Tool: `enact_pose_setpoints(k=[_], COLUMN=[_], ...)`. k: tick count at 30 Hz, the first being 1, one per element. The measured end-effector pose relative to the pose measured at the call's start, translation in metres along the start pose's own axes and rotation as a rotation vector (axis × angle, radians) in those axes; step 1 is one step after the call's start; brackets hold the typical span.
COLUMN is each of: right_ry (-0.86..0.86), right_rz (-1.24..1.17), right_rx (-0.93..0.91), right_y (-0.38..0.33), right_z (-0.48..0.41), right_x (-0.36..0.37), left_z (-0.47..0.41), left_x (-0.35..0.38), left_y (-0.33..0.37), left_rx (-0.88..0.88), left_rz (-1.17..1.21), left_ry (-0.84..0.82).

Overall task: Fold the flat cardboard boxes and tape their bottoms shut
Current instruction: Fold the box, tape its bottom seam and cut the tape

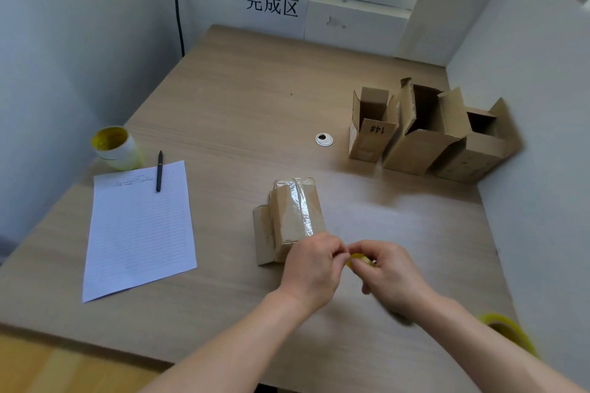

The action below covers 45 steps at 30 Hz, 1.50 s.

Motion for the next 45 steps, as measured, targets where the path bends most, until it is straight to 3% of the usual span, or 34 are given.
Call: enact_pose_setpoints(k=[4, 9, 11, 12, 14, 15, 24, 45], right_ry=[-0.195, -0.292, -0.308, -0.272, -0.094, -0.022, -0.011, 0.001], right_rz=[-0.22, -0.471, -0.244, 0.047, 0.613, 0.691, 0.692, 0.666], right_rx=[0.092, 0.27, 0.214, 0.099, -0.107, -0.145, -0.298, -0.565], right_y=[0.012, 0.023, 0.02, 0.02, 0.011, 0.003, -0.012, 0.017], right_z=[0.02, 0.034, 0.031, 0.024, 0.008, 0.001, -0.053, -0.077], right_x=[0.008, -0.002, -0.003, -0.005, -0.014, -0.017, 0.012, 0.044], left_z=[0.025, 0.058, 0.062, 0.061, 0.055, 0.05, 0.024, 0.021], left_x=[-0.007, -0.018, -0.025, -0.03, -0.036, -0.039, -0.051, -0.039], left_y=[-0.017, -0.043, -0.047, -0.049, -0.052, -0.053, -0.077, -0.096], left_rx=[-0.225, -0.56, -0.629, -0.646, -0.65, -0.646, -0.635, -0.72], left_rz=[0.112, 0.291, 0.318, 0.318, 0.301, 0.29, 0.124, 0.046], left_ry=[0.051, 0.053, 0.095, 0.13, 0.183, 0.208, 0.397, 0.395])
Point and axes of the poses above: each hand's wrist, its own z-axis away from the middle knuckle, its own x-axis out of the palm, y = z × x, the point moved 6 cm from there along -z, towards the middle knuckle, and after that the axes turned 12 degrees about y, right-handed, at the moved point
